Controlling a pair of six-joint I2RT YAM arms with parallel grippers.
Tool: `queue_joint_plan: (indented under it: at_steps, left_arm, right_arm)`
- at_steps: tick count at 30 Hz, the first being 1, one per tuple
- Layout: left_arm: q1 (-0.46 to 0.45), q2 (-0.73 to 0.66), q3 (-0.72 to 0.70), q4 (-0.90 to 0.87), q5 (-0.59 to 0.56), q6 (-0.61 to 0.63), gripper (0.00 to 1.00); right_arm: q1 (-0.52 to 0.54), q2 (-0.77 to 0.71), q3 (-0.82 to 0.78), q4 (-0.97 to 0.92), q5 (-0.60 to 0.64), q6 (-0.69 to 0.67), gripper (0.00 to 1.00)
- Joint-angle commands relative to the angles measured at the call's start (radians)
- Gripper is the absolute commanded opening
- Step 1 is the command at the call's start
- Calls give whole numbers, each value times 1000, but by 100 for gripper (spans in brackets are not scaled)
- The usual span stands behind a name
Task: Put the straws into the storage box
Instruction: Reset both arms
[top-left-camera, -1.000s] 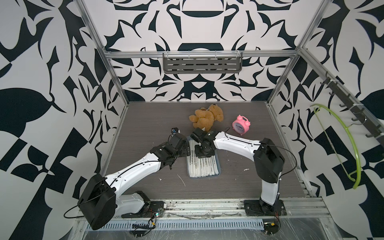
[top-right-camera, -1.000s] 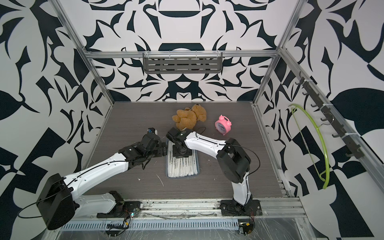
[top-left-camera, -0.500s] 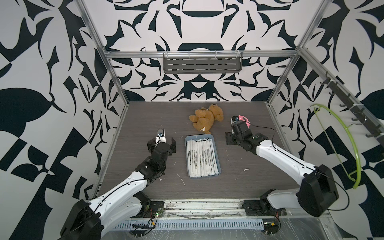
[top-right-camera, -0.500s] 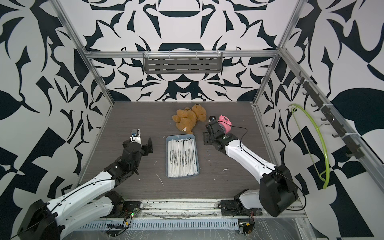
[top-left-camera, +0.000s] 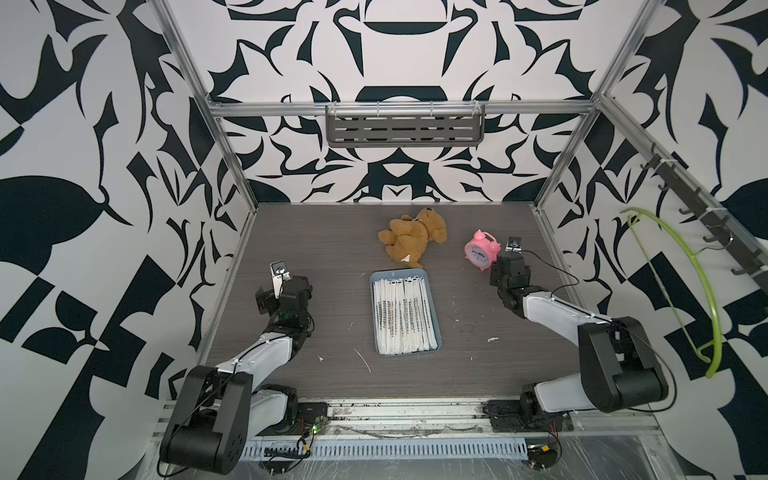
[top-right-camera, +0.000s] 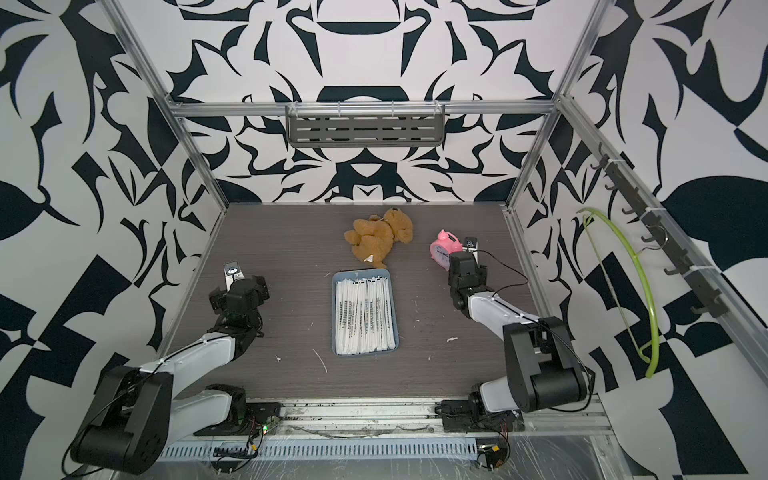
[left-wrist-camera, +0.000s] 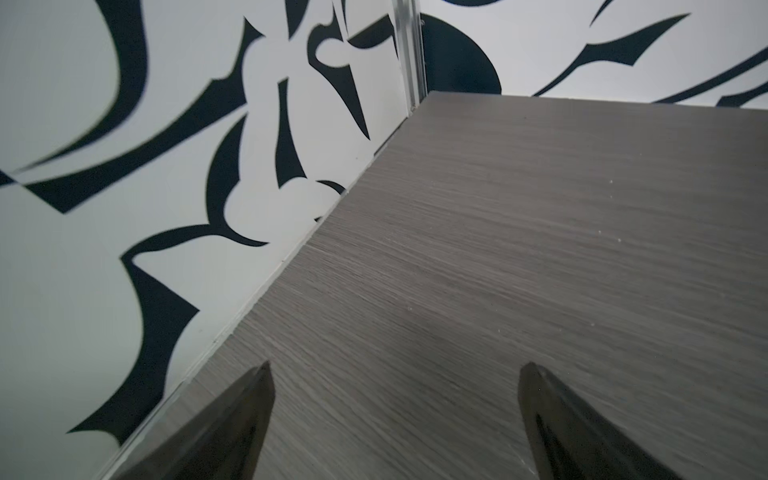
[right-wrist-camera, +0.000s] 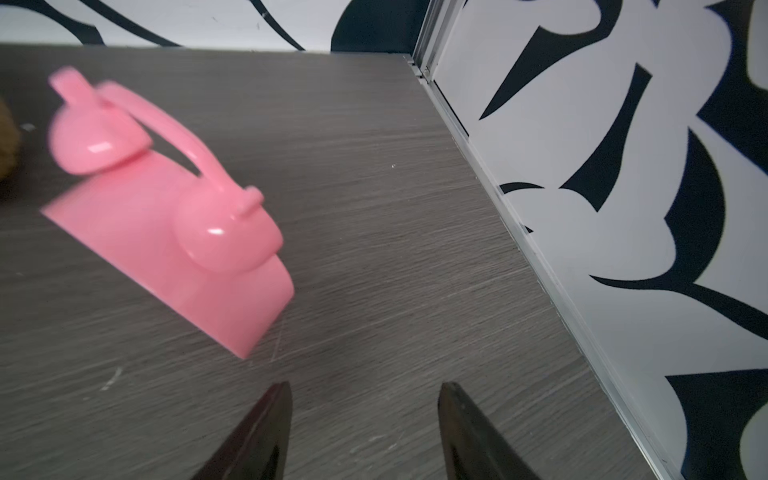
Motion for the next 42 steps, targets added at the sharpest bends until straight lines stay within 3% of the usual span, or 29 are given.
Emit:
queue_joint_plan:
  at_steps: [1, 2, 5, 9, 11, 14, 17, 19, 21, 23, 27, 42]
  left_arm:
    - [60, 37, 2, 170, 300, 11, 99]
    - [75, 62, 22, 164, 367, 16, 99]
    - [76, 110, 59, 127, 394, 29, 99]
    - [80, 119, 61, 142, 409, 77, 99]
    - [88, 167, 39, 288, 396, 73, 99]
    - [100, 248, 95, 255, 481, 87, 99]
    - [100, 286, 97, 283, 531, 108, 99]
    - [100, 308, 105, 285, 536, 110, 99]
    - [123, 327, 99, 302, 526, 69, 99]
    - [146, 365, 66, 416, 542, 59, 99]
    - [147, 356, 80, 367, 519, 41, 99]
    - [151, 336, 52, 395, 476, 14, 99]
  right_arm:
    - [-12, -14, -24, 185, -47, -99, 61]
    - [-13, -7, -24, 160, -42, -97, 60]
    - [-14, -35, -95, 178, -43, -52, 58]
    - [-26, -19, -193, 372, -46, -62, 58]
    - [-25, 15, -210, 446, -66, -82, 58]
    - [-26, 42, -253, 550, -126, -103, 58]
    - [-25, 141, -326, 793, -184, -154, 67]
    - [-27, 100, -303, 680, -173, -117, 68]
    - [-28, 120, -312, 733, -173, -132, 69]
    - [-31, 113, -289, 671, -141, -103, 70]
    - [-40, 118, -271, 646, -144, -102, 99]
    - [-49, 112, -271, 639, -153, -95, 100]
